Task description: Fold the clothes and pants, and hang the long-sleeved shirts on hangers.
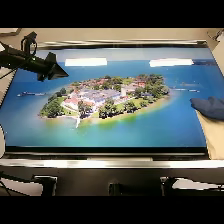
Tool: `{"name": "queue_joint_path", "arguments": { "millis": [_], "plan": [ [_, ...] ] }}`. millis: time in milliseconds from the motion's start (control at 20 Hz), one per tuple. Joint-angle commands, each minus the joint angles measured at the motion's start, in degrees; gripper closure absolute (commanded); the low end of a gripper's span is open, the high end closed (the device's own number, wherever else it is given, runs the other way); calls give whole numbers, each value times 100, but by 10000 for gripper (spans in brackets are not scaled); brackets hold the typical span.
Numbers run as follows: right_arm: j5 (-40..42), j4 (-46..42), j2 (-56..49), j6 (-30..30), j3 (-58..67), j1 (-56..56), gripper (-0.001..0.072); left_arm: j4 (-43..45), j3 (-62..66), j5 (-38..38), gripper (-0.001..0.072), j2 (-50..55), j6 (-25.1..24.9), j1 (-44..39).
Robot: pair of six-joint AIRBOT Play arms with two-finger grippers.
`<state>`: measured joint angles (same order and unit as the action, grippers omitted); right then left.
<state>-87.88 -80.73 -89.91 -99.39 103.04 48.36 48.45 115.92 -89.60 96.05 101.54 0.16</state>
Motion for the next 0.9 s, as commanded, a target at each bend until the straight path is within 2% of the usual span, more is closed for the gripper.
{"name": "queue_joint_path", "arguments": {
  "millis": [0,350,400,450,500,550,600,650,850],
  "plan": [
    [-63,-743,9,-28,-584,2,690,-2,-2,2,692,4,-48,-2],
    [-332,-1196,9,-26,-1204,2,687,2,-4,48,692,31,-201,-2],
    [-339,-1261,9,-26,-1296,2,640,2,-4,50,692,31,-245,-2],
    [-378,-1357,9,-31,-1377,2,544,2,-4,50,692,31,-254,-2],
    [-446,-1513,9,-31,-1438,2,488,4,-4,50,692,31,-254,-2],
    [-485,-1707,9,-31,-1451,2,480,4,-4,50,692,31,-256,-2],
    [-492,-1939,17,-61,-1449,2,430,15,-4,50,692,31,-258,-2],
    [-527,-2120,31,-87,-1449,2,345,22,-4,50,692,31,-264,0],
    [-470,-2393,273,-212,-1449,2,347,278,-2,50,692,28,-363,0]
  ]
}}
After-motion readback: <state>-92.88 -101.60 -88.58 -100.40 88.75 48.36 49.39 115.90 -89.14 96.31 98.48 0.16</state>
